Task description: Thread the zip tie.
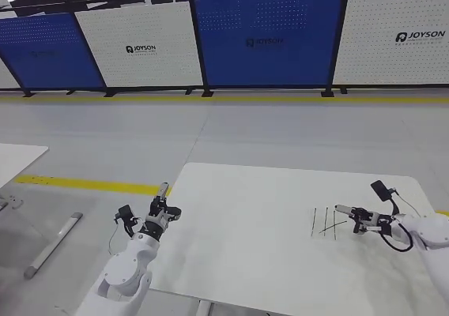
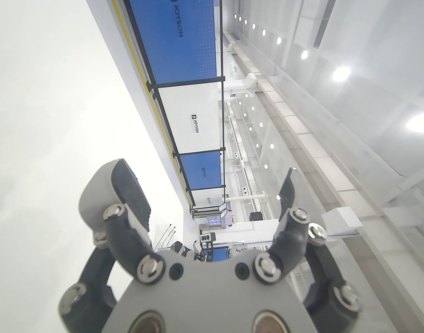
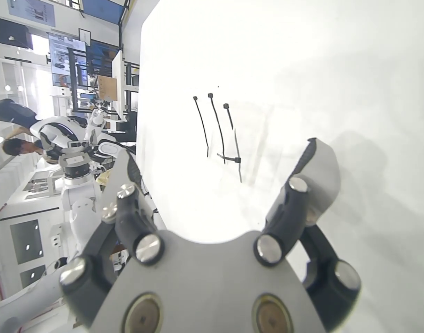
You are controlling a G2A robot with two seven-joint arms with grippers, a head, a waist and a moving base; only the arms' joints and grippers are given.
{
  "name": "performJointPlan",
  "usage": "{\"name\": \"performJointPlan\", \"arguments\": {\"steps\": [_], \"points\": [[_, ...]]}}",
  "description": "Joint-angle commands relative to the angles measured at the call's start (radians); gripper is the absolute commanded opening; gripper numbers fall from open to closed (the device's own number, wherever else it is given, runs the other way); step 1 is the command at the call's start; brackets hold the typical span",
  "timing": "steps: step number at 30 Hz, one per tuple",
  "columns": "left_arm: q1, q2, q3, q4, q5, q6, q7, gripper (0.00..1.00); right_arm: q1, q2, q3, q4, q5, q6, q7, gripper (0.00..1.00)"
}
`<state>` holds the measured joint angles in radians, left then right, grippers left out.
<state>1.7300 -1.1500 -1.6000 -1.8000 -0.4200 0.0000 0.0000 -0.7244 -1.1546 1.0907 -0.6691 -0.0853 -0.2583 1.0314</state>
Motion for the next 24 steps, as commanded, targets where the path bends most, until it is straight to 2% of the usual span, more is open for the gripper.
{"name": "performJointPlan", "arguments": {"steps": [1,8,14,16,17,18,22,24], "points": [[0.000,0.000,0.000,0.000,0.000,0.000,0.000,1.00,0.000,0.000,0.000,0.000,0.000,0.000,0.000,1.00],[0.000,0.000,0.000,0.000,0.000,0.000,0.000,1.00,-0.026,0.005,0.005,-0.033,0.011,-0.005,0.020,1.00],[0.000,0.000,0.000,0.000,0.000,0.000,0.000,1.00,-0.026,0.010,0.005,-0.031,-0.002,0.001,0.023,0.98],[0.000,0.000,0.000,0.000,0.000,0.000,0.000,1.00,-0.024,0.011,0.008,-0.027,0.002,0.003,0.024,0.81],[0.000,0.000,0.000,0.000,0.000,0.000,0.000,1.00,-0.023,0.011,0.009,-0.025,0.004,0.003,0.025,0.62],[0.000,0.000,0.000,0.000,0.000,0.000,0.000,1.00,-0.022,0.012,0.010,-0.021,0.006,0.003,0.026,0.55],[0.000,0.000,0.000,0.000,0.000,0.000,0.000,1.00,-0.015,0.011,0.009,-0.009,0.013,0.004,0.027,0.45],[0.000,0.000,0.000,0.000,0.000,0.000,0.000,1.00,-0.012,0.010,0.005,-0.003,0.011,0.006,0.029,0.44]]}}
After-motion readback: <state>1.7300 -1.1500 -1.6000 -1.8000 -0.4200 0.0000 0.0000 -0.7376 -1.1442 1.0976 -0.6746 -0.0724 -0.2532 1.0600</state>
